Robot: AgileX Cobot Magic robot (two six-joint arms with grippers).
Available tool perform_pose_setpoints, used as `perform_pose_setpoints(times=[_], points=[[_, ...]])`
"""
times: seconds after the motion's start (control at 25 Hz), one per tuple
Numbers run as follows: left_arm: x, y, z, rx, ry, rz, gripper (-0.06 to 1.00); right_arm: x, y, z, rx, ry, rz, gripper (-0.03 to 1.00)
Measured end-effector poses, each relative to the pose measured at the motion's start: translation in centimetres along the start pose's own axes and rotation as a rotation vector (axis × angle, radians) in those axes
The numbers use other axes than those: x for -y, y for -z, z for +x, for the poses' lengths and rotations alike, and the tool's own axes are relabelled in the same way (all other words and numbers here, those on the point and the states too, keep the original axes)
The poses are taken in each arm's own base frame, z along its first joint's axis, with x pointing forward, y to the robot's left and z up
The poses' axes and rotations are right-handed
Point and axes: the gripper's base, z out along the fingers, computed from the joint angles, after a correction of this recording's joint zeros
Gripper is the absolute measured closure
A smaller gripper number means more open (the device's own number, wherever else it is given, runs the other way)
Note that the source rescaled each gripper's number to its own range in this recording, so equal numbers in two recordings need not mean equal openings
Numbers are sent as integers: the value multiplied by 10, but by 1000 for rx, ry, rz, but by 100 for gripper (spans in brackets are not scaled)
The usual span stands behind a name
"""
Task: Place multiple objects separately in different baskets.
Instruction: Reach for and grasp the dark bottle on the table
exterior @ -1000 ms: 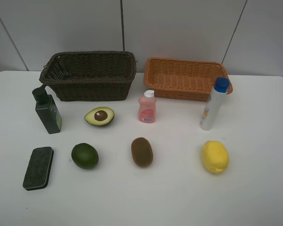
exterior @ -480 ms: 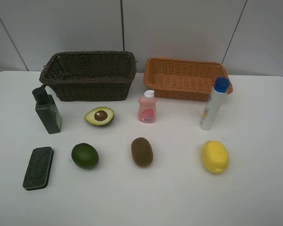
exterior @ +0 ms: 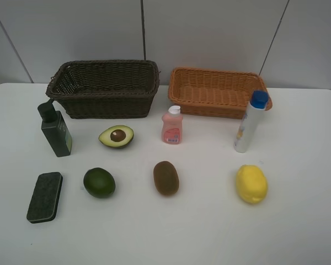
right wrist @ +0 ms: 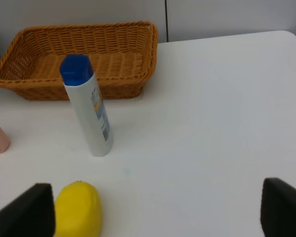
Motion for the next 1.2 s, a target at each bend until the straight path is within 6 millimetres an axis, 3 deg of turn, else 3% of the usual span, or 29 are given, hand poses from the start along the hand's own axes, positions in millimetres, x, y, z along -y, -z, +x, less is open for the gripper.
perform_pose_setpoints(times=[0.24,0.44,0.64,0.76,1.04,1.2], points=[[-4,-73,-78,-262,100,-23,-6,0,0,0,0,0,0,-3],[-1,-127,-121,-375,104,-26,-6,0,0,0,0,0,0,-3],[16,-174,-137,-482,58,-50,-6,0,0,0,0,0,0,-3],[21,-191,-139,-525,48,-94,-6,0,0,0,0,0,0,-3],[19,-202,-140,-546,55,-122,-6,0,0,0,0,0,0,-3],[16,-221,-132,-605,64,-130,-6,0,0,0,0,0,0,-3]])
